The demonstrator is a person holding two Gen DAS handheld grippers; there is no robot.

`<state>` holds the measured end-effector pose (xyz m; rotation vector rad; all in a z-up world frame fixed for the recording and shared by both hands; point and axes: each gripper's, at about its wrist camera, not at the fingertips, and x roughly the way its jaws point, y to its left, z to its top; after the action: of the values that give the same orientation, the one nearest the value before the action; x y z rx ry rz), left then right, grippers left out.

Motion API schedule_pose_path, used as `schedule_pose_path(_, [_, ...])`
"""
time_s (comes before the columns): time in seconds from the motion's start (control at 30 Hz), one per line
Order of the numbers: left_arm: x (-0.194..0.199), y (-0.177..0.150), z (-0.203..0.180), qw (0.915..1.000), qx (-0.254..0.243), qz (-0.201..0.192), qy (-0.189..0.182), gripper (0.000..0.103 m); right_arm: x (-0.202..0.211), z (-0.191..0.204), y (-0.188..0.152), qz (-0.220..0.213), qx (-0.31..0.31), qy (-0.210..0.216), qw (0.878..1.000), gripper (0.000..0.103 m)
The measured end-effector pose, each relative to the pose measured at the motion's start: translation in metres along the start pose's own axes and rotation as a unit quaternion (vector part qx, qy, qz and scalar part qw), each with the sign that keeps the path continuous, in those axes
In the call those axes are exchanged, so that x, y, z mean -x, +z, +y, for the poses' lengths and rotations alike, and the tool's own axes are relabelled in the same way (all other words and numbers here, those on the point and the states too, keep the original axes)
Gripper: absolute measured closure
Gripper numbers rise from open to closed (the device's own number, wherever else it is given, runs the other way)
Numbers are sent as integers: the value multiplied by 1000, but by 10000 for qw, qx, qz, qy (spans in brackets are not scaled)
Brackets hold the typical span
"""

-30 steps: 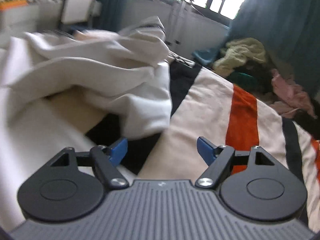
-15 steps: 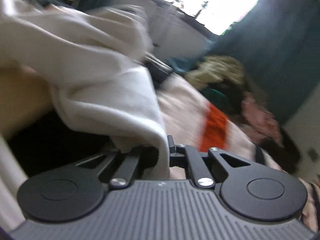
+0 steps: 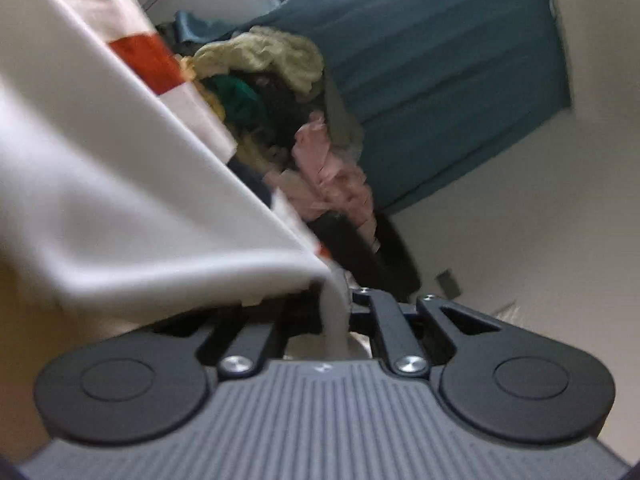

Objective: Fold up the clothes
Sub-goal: 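Grasp the sweatpants edge with the right gripper and lift it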

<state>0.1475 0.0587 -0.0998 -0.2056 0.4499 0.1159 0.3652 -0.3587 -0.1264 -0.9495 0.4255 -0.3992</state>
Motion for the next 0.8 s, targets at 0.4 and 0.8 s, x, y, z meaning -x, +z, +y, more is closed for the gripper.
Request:
schedule_pose_path(0.4, [-22, -9, -20, 9989, -411, 175, -163, 0, -39, -41, -25, 51, -149, -491, 9987, 96])
schedule_pose_path(0.8, [-18, -14, -33, 9981, -522, 217, -240, 0, 8, -35, -140, 1254, -3319, 1664, 9200, 37])
